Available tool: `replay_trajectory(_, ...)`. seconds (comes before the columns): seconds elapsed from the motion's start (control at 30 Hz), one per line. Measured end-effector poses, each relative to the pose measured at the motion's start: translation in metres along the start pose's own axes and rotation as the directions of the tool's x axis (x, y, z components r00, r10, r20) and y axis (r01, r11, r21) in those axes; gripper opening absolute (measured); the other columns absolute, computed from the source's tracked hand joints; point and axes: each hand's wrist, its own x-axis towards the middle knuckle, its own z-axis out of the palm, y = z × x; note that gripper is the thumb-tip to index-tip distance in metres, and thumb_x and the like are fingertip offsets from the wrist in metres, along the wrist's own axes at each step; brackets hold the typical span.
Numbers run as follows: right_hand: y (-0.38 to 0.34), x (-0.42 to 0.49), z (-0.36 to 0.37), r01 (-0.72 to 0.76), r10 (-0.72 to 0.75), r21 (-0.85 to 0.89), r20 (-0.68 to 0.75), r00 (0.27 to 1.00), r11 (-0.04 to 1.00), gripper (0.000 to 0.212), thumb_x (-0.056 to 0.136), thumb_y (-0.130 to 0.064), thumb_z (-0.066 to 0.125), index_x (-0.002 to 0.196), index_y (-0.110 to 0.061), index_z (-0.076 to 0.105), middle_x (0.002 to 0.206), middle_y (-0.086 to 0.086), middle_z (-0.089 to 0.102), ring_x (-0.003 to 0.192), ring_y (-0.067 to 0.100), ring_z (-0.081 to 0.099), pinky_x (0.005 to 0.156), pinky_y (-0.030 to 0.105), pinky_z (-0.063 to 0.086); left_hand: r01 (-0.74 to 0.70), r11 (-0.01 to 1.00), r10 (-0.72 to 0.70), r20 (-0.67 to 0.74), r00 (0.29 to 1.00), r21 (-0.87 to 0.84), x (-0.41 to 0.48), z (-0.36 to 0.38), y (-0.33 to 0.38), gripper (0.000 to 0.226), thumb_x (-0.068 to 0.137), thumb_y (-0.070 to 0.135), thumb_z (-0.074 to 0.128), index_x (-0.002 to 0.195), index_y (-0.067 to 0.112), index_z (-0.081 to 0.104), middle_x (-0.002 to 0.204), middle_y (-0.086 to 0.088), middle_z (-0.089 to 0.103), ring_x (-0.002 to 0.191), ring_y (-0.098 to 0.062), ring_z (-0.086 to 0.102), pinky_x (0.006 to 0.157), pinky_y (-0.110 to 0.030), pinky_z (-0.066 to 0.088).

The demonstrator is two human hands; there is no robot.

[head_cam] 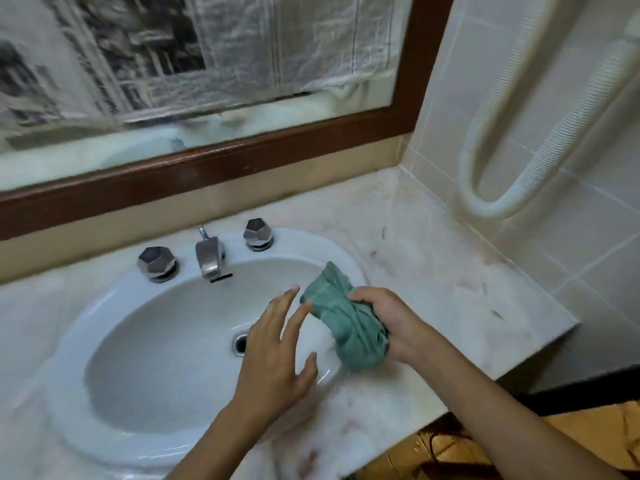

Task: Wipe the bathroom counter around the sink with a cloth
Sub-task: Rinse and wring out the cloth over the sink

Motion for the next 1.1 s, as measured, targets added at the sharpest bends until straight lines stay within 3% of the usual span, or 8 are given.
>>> replay_trajectory(0.17, 0.006, -0.004, 0.077, -0.244, 0.347, -0.290, 0.388, 0.854, 0.925, 0.039, 0.058, -0.007, 0.057, 0.096, 0.000, 0.057, 0.080, 0.017, 0.055, 0.066, 0.026, 0.053, 0.050, 0.028, 0.046, -0.318, 0.896, 0.264, 0.203, 0.943, 0.311, 0.025, -0.059, -0.032, 0.091, 0.063, 0.042, 0.069, 0.144, 0.021, 0.034, 0.152, -0.003, 0.039, 0.141, -0.028, 0.036, 0.098, -0.044, 0.034)
replay_trajectory(0.27, -0.007, -0.010, 0.116, -0.213, 0.489, -0.570, 0.389, 0.780, 0.793, 0.009, 0.065, -0.011, 0.059, 0.071, -0.007, 0.054, 0.064, 0.008, 0.050, 0.049, 0.012, 0.040, 0.037, 0.015, 0.026, -0.271, 0.936, 0.242, 0.150, 0.959, 0.224, 0.023, -0.072, -0.049, 0.058, 0.067, 0.034, 0.072, 0.118, 0.024, 0.046, 0.102, 0.004, 0.069, 0.092, -0.022, 0.068, 0.070, -0.032, 0.050)
replay_trajectory(0.37, -0.012, -0.006, 0.136, -0.194, 0.611, -0.736, 0.351, 0.710, 0.648, 0.021, 0.077, -0.007, 0.055, 0.057, -0.012, 0.050, 0.057, 0.002, 0.041, 0.041, 0.005, 0.032, 0.035, 0.012, 0.019, -0.227, 0.928, 0.193, 0.137, 0.971, 0.297, 0.018, -0.084, -0.054, 0.041, 0.061, 0.032, 0.070, 0.092, 0.019, 0.047, 0.067, 0.005, 0.065, 0.048, -0.022, 0.062, 0.036, -0.020, 0.036)
replay_trajectory(0.63, -0.017, 0.002, 0.145, 0.117, 0.382, -0.945, 0.234, 0.894, 0.305, 0.036, 0.081, -0.014, 0.070, 0.063, -0.017, 0.040, 0.048, 0.003, 0.034, 0.039, 0.015, 0.030, 0.046, 0.023, 0.025, -0.340, 0.816, 0.160, 0.381, 0.910, 0.467, 0.046, -0.137, -0.072, 0.024, 0.070, 0.026, 0.074, 0.076, 0.010, 0.058, 0.061, -0.007, 0.062, 0.047, -0.032, 0.059, 0.044, -0.026, 0.025)
replay_trajectory(0.77, -0.007, 0.021, 0.151, 0.293, -0.009, -0.946, 0.297, 0.955, -0.141, 0.029, 0.076, -0.021, 0.070, 0.065, -0.014, 0.044, 0.052, 0.004, 0.048, 0.041, 0.022, 0.043, 0.042, 0.022, 0.031, -0.097, 0.825, -0.226, 0.483, 0.846, 0.557, 0.051, -0.125, -0.057, 0.010, 0.083, 0.022, 0.056, 0.090, 0.016, 0.059, 0.076, -0.004, 0.054, 0.066, -0.028, 0.053, 0.056, -0.030, 0.032)
replay_trajectory(0.87, -0.003, 0.036, 0.146, 0.381, -0.194, -0.720, 0.576, 0.794, -0.579, 0.013, 0.073, -0.015, 0.060, 0.066, -0.015, 0.049, 0.063, 0.001, 0.048, 0.062, 0.029, 0.050, 0.050, 0.026, 0.032, 0.264, 0.882, -0.435, 0.458, 0.775, 0.390, 0.044, -0.100, -0.062, 0.008, 0.075, 0.014, 0.055, 0.069, 0.014, 0.052, 0.066, -0.004, 0.051, 0.053, -0.022, 0.045, 0.053, -0.028, 0.037)
replay_trajectory(1.03, 0.007, 0.066, 0.130, 0.496, -0.166, -0.451, 0.841, 0.515, -0.742, 0.019, 0.048, -0.011, 0.072, 0.063, -0.009, 0.061, 0.055, 0.012, 0.060, 0.045, 0.035, 0.054, 0.050, 0.026, 0.027, 0.796, 0.572, -0.607, 0.552, 0.572, -0.195, 0.020, -0.066, -0.057, 0.023, 0.072, 0.003, 0.060, 0.056, 0.009, 0.044, 0.046, -0.002, 0.041, 0.040, -0.017, 0.033, 0.042, -0.022, 0.023)
replay_trajectory(1.1, 0.016, 0.071, 0.122, 0.522, -0.121, -0.437, 0.838, 0.531, -0.733, 0.027, 0.034, -0.011, 0.076, 0.053, -0.011, 0.056, 0.044, 0.008, 0.054, 0.032, 0.029, 0.047, 0.047, 0.021, 0.024, 0.870, 0.423, -0.601, 0.640, 0.478, -0.252, 0.013, -0.059, -0.052, 0.020, 0.075, 0.003, 0.063, 0.063, 0.009, 0.048, 0.049, -0.006, 0.039, 0.040, -0.017, 0.029, 0.043, -0.022, 0.023)
